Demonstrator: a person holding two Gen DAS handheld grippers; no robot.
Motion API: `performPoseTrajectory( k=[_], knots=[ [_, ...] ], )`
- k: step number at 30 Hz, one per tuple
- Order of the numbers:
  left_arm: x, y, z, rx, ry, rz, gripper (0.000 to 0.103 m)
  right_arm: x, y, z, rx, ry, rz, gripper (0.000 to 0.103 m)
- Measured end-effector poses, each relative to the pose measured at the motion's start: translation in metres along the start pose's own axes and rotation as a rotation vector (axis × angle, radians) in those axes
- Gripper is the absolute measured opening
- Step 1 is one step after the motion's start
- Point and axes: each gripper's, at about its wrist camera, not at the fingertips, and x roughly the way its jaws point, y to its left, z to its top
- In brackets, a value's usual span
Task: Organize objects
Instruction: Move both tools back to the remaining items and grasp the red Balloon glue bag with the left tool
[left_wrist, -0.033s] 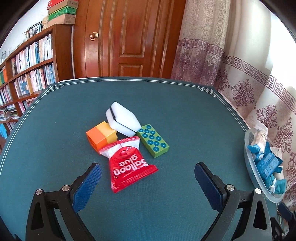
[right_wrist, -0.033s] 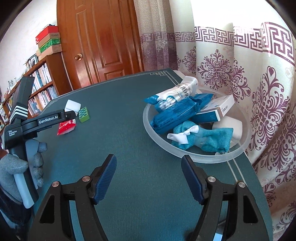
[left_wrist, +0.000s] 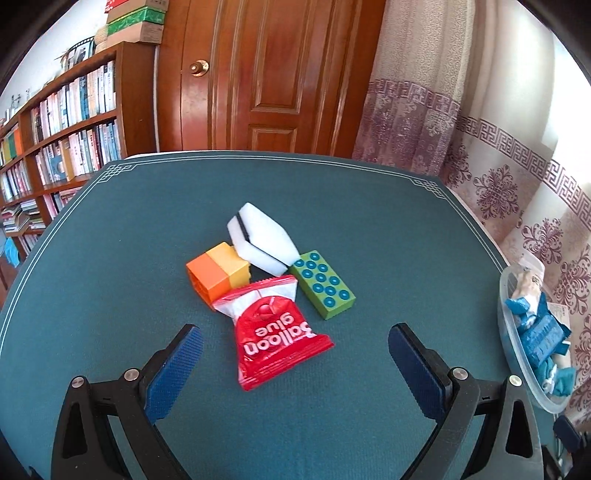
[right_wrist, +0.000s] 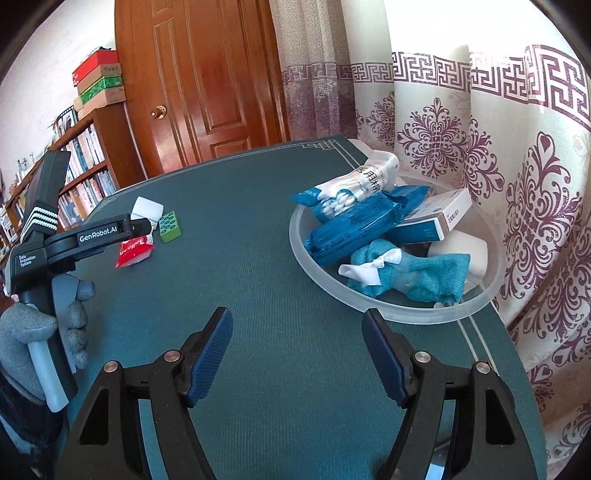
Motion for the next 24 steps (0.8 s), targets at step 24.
performPoseTrajectory(
  k=[24],
  knots=[
    [0.043,0.020,0.004,-0.054,0.074,0.069,0.073,0.020,0.023,-0.011,-0.046,0.057,0.042,0.074]
  ],
)
